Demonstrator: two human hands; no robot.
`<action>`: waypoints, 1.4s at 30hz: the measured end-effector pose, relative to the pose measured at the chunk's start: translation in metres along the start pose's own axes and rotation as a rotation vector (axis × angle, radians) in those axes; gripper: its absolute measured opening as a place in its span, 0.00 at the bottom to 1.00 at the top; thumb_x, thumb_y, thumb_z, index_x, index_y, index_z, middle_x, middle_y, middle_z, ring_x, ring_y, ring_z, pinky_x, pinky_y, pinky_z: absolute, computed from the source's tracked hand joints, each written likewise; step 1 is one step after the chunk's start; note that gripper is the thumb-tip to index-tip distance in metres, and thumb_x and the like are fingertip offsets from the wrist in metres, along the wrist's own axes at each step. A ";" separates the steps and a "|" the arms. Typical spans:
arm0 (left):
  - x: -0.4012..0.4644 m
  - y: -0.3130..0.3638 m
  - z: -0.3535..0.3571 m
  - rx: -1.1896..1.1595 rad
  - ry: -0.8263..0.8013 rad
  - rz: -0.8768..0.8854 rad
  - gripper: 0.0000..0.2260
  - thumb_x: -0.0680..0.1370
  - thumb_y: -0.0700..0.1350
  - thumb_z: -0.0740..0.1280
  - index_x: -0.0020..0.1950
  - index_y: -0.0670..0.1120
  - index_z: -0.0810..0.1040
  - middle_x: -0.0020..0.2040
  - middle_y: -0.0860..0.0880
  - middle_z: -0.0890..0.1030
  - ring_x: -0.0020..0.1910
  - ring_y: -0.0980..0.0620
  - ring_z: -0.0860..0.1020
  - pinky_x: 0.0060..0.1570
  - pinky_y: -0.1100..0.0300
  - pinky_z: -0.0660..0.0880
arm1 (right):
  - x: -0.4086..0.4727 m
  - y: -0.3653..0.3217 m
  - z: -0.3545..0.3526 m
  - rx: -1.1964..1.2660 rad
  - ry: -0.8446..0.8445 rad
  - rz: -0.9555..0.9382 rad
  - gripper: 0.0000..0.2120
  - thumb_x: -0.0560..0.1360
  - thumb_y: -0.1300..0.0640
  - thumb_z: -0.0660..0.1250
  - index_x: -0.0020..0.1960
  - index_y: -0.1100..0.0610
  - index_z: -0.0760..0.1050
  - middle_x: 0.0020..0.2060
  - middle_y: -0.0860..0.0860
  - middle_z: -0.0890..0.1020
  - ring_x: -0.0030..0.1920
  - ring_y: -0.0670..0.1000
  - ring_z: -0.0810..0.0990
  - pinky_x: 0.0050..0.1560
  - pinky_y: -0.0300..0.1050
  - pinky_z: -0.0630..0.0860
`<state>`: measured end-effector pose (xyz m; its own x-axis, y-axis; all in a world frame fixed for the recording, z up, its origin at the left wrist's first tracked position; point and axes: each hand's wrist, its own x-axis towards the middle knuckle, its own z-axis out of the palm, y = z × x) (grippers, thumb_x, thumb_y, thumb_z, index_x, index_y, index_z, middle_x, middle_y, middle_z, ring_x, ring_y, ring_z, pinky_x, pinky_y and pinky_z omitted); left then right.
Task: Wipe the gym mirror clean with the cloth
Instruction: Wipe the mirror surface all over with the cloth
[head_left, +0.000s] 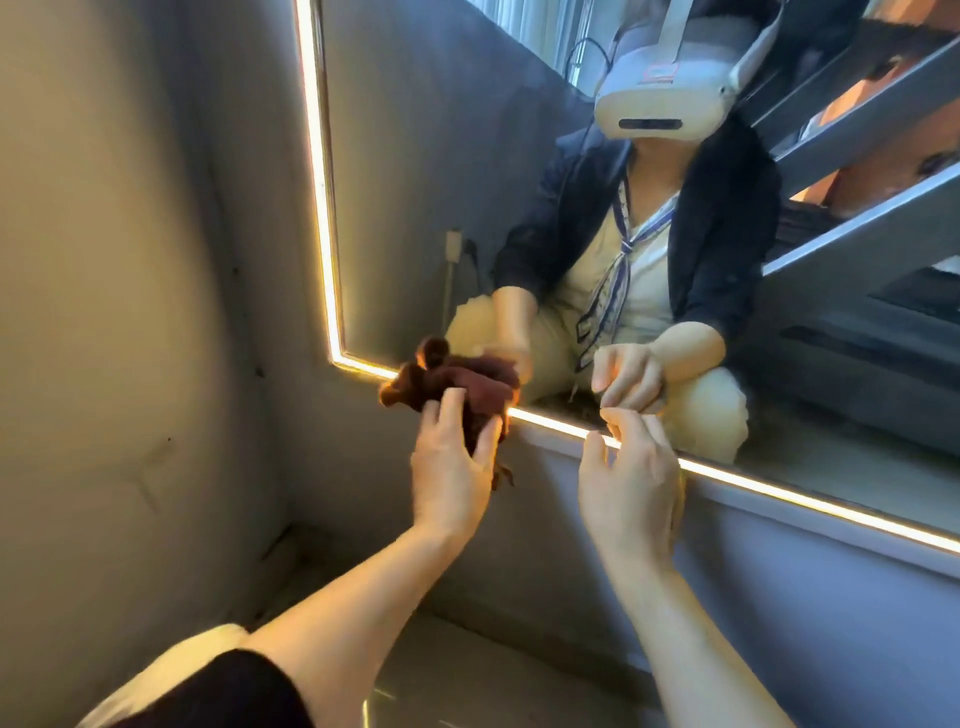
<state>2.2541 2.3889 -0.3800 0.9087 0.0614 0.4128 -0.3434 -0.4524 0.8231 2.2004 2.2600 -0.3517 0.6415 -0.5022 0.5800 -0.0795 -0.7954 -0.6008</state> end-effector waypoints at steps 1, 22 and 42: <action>-0.009 0.001 0.011 0.050 -0.118 0.060 0.12 0.80 0.47 0.67 0.63 0.48 0.74 0.60 0.48 0.75 0.59 0.49 0.76 0.58 0.56 0.75 | -0.001 0.003 0.002 -0.021 -0.024 0.019 0.10 0.77 0.64 0.67 0.58 0.62 0.81 0.52 0.59 0.80 0.53 0.62 0.79 0.49 0.48 0.71; 0.013 -0.010 0.008 -0.105 0.226 -0.340 0.17 0.83 0.50 0.62 0.69 0.45 0.67 0.66 0.44 0.68 0.61 0.49 0.74 0.64 0.52 0.74 | -0.007 0.005 0.026 0.024 -0.015 -0.354 0.07 0.74 0.67 0.72 0.52 0.64 0.81 0.50 0.60 0.79 0.52 0.59 0.79 0.52 0.44 0.74; 0.020 -0.010 -0.015 -0.183 0.340 -0.365 0.10 0.83 0.47 0.61 0.64 0.48 0.70 0.54 0.48 0.79 0.53 0.51 0.79 0.47 0.66 0.75 | -0.012 -0.023 0.069 0.078 -0.043 -0.452 0.13 0.71 0.67 0.75 0.56 0.64 0.82 0.53 0.61 0.80 0.55 0.61 0.78 0.54 0.51 0.77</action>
<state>2.2717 2.4082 -0.3740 0.8589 0.4847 0.1654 -0.0828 -0.1872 0.9788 2.2469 2.3078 -0.3832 0.6301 -0.0949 0.7707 0.2723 -0.9025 -0.3337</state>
